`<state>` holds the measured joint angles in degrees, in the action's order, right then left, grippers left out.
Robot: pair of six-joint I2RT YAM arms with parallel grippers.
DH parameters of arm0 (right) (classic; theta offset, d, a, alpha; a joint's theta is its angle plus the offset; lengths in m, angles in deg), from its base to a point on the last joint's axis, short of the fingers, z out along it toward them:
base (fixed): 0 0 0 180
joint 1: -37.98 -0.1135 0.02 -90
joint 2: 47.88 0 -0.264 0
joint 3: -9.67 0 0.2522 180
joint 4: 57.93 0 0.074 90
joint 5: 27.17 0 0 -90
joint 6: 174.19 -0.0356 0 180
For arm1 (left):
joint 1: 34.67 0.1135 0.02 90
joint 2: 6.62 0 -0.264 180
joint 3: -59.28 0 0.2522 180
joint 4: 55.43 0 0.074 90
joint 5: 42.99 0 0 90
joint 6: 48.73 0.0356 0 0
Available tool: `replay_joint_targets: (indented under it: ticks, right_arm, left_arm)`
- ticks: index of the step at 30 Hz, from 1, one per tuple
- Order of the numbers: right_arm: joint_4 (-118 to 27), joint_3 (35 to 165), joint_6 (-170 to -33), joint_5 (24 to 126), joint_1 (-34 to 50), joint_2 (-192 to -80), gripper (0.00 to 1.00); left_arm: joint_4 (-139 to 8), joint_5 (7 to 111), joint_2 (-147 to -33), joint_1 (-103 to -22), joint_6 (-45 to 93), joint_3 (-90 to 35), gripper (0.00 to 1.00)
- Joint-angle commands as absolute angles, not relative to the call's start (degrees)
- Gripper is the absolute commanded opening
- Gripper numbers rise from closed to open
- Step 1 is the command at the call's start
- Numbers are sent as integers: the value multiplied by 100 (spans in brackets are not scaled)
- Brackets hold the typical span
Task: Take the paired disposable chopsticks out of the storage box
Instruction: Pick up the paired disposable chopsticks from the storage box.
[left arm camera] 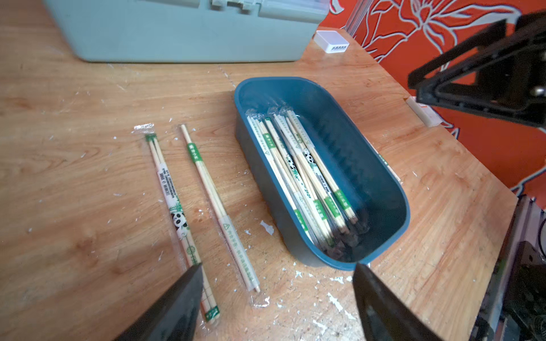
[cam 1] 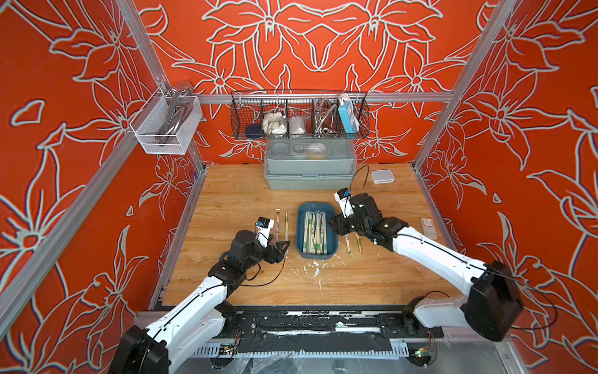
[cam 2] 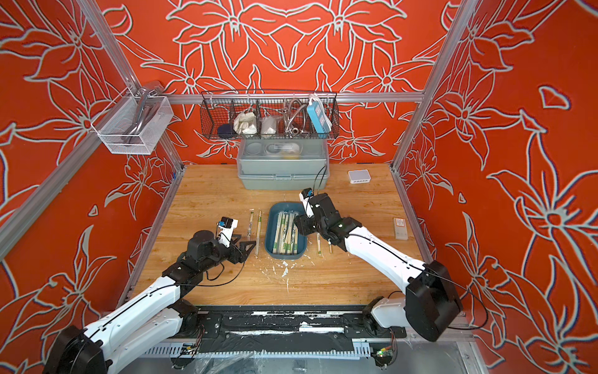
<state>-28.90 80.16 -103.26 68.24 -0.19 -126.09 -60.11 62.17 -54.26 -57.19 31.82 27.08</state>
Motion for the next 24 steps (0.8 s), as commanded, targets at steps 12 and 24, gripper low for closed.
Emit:
replay_joint_targets:
  ticks: [12,24]
  right_arm:
    - [-1180,10101,-10563,6374,-324,-14853,45]
    - [-550,11128,-10625,6239,-351,-16151,37]
  left_arm:
    - [-5371,6209,-5163,-5787,3545,2935,100]
    - [-5527,6033,-5334,-5796,3556,2829,100]
